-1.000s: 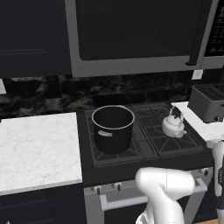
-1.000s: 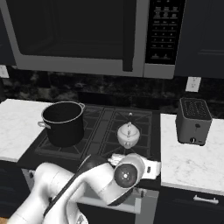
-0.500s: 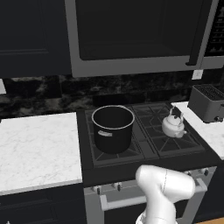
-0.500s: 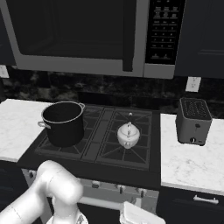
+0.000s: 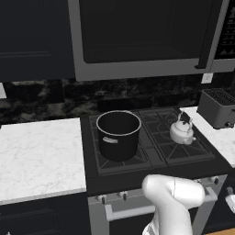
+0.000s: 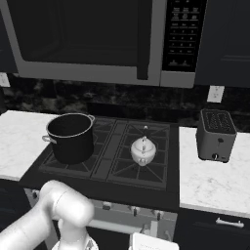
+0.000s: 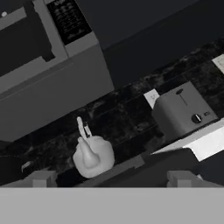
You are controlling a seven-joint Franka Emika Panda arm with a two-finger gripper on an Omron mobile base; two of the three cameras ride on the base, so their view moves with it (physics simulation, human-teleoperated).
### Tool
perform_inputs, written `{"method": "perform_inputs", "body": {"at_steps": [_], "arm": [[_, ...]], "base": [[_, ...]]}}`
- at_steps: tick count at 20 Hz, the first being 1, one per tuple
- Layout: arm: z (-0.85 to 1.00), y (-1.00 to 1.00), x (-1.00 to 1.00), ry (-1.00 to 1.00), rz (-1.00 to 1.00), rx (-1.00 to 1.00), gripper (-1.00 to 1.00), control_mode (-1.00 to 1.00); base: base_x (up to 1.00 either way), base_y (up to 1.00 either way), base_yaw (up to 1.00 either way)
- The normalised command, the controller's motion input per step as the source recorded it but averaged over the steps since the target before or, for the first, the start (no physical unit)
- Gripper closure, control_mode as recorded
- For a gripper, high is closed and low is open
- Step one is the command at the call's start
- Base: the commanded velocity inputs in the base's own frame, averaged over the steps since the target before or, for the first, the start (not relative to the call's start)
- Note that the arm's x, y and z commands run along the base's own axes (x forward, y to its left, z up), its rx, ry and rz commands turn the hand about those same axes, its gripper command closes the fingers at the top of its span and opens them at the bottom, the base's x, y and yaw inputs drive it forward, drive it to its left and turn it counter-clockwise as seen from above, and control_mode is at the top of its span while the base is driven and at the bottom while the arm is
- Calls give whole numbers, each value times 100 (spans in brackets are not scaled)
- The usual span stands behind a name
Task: Pick the kettle from the counter and place it on a stove burner. Then turn the burner on.
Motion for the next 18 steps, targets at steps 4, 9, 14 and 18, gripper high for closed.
{"method": "perform_inputs", "body": {"at_steps": [4, 9, 14, 18], "arm": [[-50, 4, 0, -8, 17, -25, -100, -100], [-22, 13, 3, 1, 9, -21, -100, -100], [-21, -1, 49, 0, 3, -6, -100, -100], [-15, -2, 43, 0, 2, -2, -100, -100]], "base": [[0, 0, 0], [0, 0, 0], [0, 0, 0], [0, 0, 0]]}}
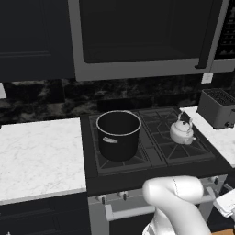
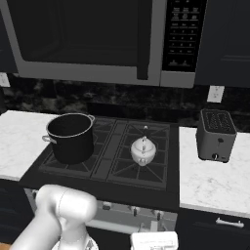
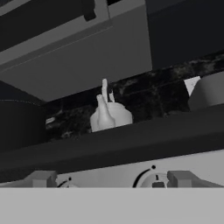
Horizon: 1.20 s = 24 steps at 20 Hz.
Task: Pick the kettle from the counter and place it on a stove burner. Then turn the burner on.
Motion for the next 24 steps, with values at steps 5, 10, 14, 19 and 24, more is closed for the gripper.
{"method": "perform_inputs", "body": {"at_steps": [5, 10, 14, 19, 24], "arm": [[-7, -11, 41, 0, 0, -1, -100, -100], [-8, -27, 24, 0, 0, 0, -100, -100], [-22, -34, 1, 0, 0, 0, -100, -100], [-27, 0, 12, 1, 0, -1, -100, -100], [-7, 0, 16, 0, 0, 0, -100, -100]], "base": [[0, 0, 0], [0, 0, 0], [0, 0, 0], [0, 0, 0], [0, 0, 0]]}}
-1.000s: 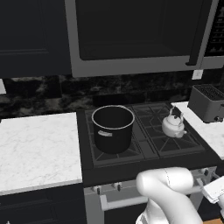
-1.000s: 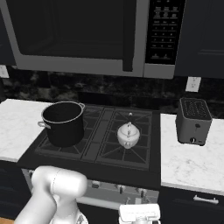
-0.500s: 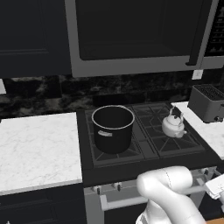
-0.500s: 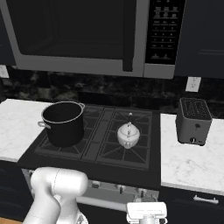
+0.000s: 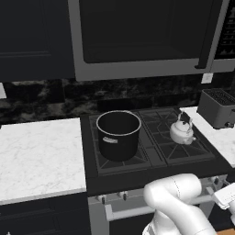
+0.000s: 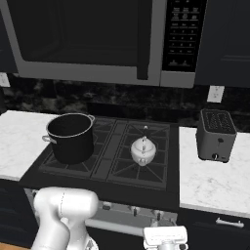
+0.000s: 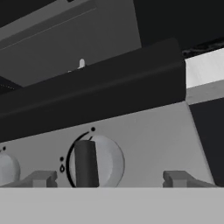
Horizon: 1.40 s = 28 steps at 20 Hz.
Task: Pick the kettle from the counter and place it on a stove burner. Then turn the burner on.
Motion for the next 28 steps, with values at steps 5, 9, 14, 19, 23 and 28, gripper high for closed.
{"method": "perform_inputs", "body": {"at_steps": [5, 9, 14, 19, 23, 28], "arm": [[5, 2, 5, 0, 0, 0, -100, -100], [17, 38, 0, 0, 0, -2, -100, -100], [12, 22, 0, -2, 0, -1, -100, -100], [21, 0, 4, -1, 0, 0, -100, -100], [-8, -6, 0, -1, 2, 0, -100, -100], [-6, -5, 1, 0, 1, 0, -100, -100]], "base": [[0, 0, 0], [0, 0, 0], [0, 0, 0], [0, 0, 0], [0, 0, 0], [0, 0, 0]]}}
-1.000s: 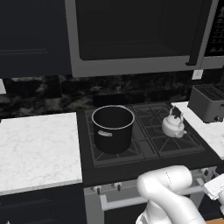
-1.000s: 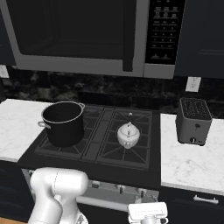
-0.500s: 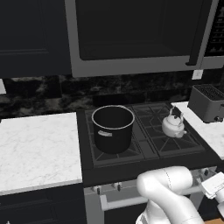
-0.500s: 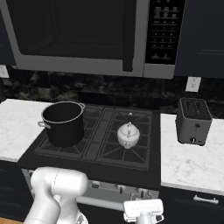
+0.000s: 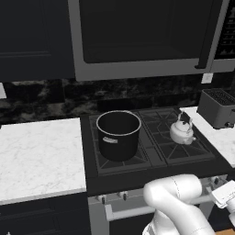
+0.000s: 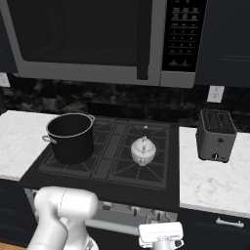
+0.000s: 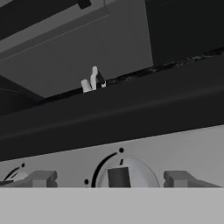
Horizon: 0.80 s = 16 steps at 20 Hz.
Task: Pick the kettle from the counter and place it on a stove burner. Then turn the burner on.
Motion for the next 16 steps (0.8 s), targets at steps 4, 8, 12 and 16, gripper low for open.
{"method": "perform_inputs", "body": {"at_steps": [4, 8, 12, 16], "arm": [[-1, -14, 5, 0, 0, 0, -100, -100], [0, -1, 1, 0, 0, 0, -100, -100], [0, -11, 0, 0, 1, 0, 100, -100], [0, 0, 0, 0, 0, 0, 100, -100]], "base": [[0, 0, 0], [0, 0, 0], [0, 0, 0], [0, 0, 0]]}}
